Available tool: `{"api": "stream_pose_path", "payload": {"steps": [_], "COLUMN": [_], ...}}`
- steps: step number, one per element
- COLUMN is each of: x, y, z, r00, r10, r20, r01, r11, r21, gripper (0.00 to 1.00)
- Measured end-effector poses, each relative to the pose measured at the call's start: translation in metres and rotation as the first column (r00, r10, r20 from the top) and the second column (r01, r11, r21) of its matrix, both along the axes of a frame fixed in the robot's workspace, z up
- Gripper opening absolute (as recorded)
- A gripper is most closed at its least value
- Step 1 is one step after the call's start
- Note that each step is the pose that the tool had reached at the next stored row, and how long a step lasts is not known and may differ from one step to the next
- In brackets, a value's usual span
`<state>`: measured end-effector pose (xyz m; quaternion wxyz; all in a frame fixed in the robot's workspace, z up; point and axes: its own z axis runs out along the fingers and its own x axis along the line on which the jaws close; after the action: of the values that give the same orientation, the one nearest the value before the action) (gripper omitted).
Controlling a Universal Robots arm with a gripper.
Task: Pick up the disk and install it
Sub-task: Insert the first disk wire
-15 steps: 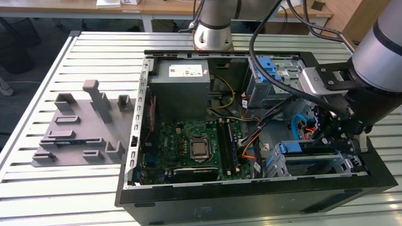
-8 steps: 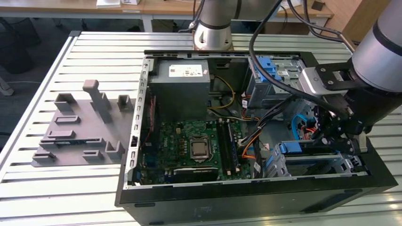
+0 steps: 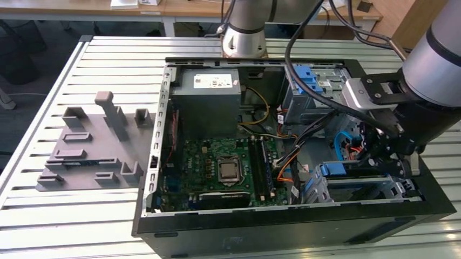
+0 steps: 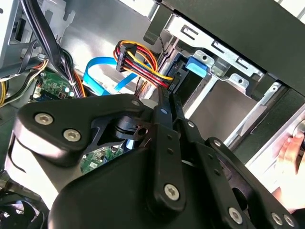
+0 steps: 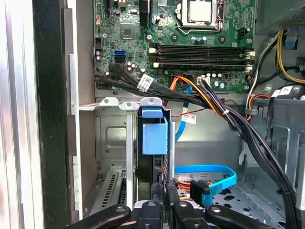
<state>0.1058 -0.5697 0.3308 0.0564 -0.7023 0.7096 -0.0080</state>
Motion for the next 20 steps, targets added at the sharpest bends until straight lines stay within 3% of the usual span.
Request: {"api": "stream_pose_path", "payload": {"steps": [5, 13, 14, 20], "x": [0.0003, 0.0016, 0.0017, 0.0017], "y": [0.0, 0.0, -0.0001, 0.0002], "z": [-0.0015, -0.0018, -0.0012, 0.0049], "r00": [1.0, 1.0, 1.0, 1.0], "r10": [0.0, 0.0, 0.0, 0.0], "r20": [-0.004, -0.0048, -0.0048, -0.0047], "r01": [0.0, 0.0, 0.0, 0.0], "r11": [1.0, 1.0, 1.0, 1.0], "r21": [-0.0001, 0.0, -0.0003, -0.0002], "gripper": [0.16, 0.17, 0.24, 0.24]}}
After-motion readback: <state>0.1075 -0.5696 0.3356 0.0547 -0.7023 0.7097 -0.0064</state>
